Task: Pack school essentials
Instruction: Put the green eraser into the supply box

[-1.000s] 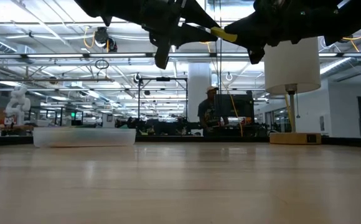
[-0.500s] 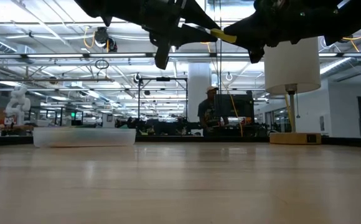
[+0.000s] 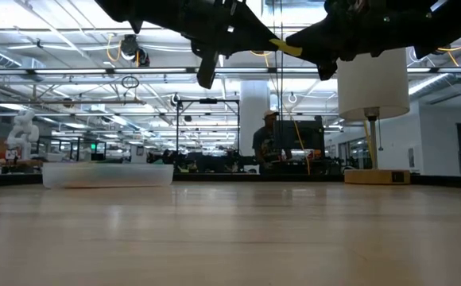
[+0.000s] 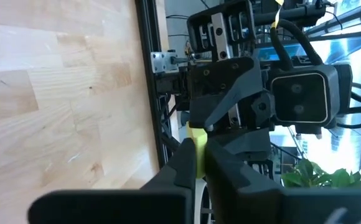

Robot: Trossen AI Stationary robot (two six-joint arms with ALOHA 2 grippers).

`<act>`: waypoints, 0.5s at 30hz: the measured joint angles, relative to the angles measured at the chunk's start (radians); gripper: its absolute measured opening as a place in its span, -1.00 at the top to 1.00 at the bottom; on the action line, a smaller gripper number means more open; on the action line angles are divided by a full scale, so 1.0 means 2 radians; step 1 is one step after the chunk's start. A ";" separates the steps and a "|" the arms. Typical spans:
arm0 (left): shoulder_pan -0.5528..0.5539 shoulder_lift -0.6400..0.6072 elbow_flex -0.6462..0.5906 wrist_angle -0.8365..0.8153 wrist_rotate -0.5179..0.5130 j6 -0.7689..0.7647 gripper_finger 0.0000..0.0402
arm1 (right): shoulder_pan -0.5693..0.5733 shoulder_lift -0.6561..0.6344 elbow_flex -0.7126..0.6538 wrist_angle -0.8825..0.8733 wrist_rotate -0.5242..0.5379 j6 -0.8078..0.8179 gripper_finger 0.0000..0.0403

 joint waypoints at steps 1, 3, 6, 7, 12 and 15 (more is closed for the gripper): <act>0.000 0.000 0.000 0.000 0.000 0.000 0.88 | 0.000 0.000 0.000 0.000 0.001 -0.001 0.56; 0.000 0.000 0.000 0.000 0.000 0.000 0.85 | 0.000 0.000 0.000 0.002 0.000 0.003 0.47; 0.003 0.000 0.000 -0.001 0.008 0.000 0.88 | 0.000 0.000 0.000 0.014 -0.001 0.013 0.24; 0.004 0.000 0.000 -0.001 0.010 0.000 0.92 | 0.000 0.000 0.000 0.021 -0.002 0.019 0.15; 0.009 0.000 0.000 -0.001 0.015 0.002 0.92 | 0.000 0.000 0.000 0.046 -0.002 0.049 -0.30; 0.014 -0.006 -0.001 -0.007 0.018 0.012 0.92 | 0.000 -0.007 0.000 0.057 -0.001 0.080 -0.47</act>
